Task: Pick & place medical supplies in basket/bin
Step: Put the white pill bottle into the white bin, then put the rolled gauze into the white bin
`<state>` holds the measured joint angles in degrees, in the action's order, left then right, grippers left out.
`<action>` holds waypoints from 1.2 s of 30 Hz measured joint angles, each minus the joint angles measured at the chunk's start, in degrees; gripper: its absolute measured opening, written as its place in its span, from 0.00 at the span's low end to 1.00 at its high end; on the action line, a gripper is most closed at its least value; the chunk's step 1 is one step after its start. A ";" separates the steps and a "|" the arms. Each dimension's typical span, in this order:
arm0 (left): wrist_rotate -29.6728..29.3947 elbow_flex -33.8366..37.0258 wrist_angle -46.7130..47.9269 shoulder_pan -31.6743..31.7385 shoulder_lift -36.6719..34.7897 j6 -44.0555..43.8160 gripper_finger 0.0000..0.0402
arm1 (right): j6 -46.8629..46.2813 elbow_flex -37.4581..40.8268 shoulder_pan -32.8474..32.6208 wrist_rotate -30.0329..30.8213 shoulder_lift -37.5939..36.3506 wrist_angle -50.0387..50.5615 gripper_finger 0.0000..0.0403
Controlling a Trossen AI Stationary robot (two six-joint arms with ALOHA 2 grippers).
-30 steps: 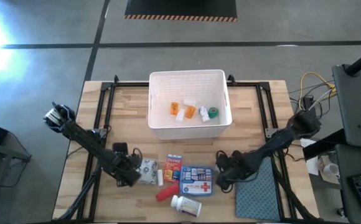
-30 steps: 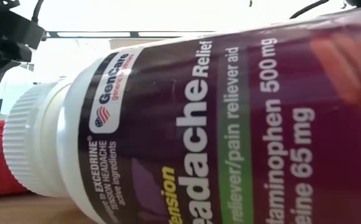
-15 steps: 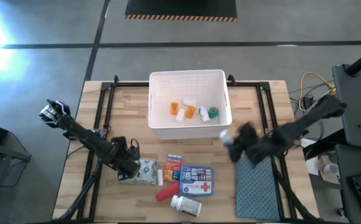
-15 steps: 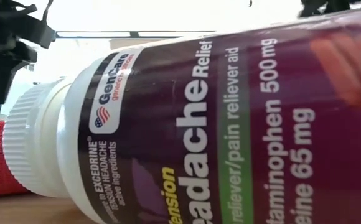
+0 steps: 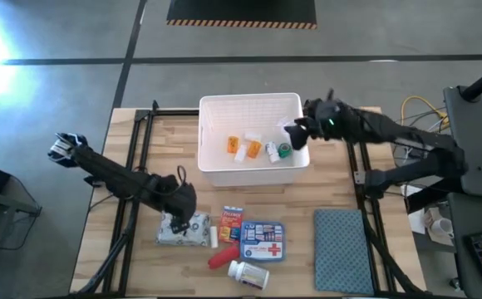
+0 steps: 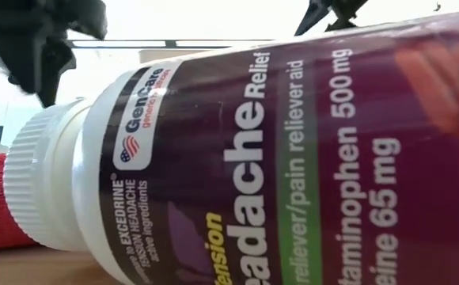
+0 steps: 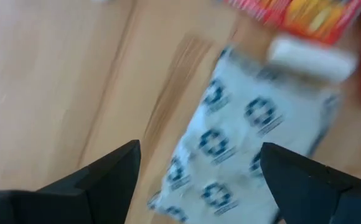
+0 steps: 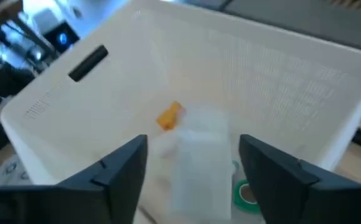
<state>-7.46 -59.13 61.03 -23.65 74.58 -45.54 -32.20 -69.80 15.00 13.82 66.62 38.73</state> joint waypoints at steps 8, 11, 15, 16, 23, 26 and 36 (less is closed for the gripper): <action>0.16 -2.95 -15.32 0.84 -0.67 -3.10 0.76 | 14.56 -11.33 1.00 -5.96 6.02 7.95 0.79; -0.01 -2.86 -21.81 0.52 0.26 -2.12 0.76 | 20.54 -13.72 -2.60 -4.69 5.06 10.50 0.82; 0.38 -2.78 -23.02 -2.38 3.88 10.17 0.76 | 23.63 -14.98 -7.92 -0.75 3.20 15.80 0.84; 0.51 -2.78 -23.03 -2.95 4.75 13.31 0.76 | 23.74 -15.08 -9.11 0.56 2.70 17.57 0.85; -0.37 -2.87 -24.25 -3.27 12.14 29.46 0.76 | 17.64 -13.47 -13.65 2.87 0.72 31.00 0.85; -0.23 -3.94 -24.03 -3.36 16.18 40.69 0.76 | 15.67 -12.65 -15.11 2.87 0.18 31.85 0.83; -0.14 -9.35 -23.44 -3.25 26.70 55.79 0.76 | 15.21 -12.49 -16.65 4.52 -1.01 31.13 0.82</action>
<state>-7.60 -68.48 37.59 -26.89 101.28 10.25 -16.99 -82.28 -1.65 18.35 65.61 69.86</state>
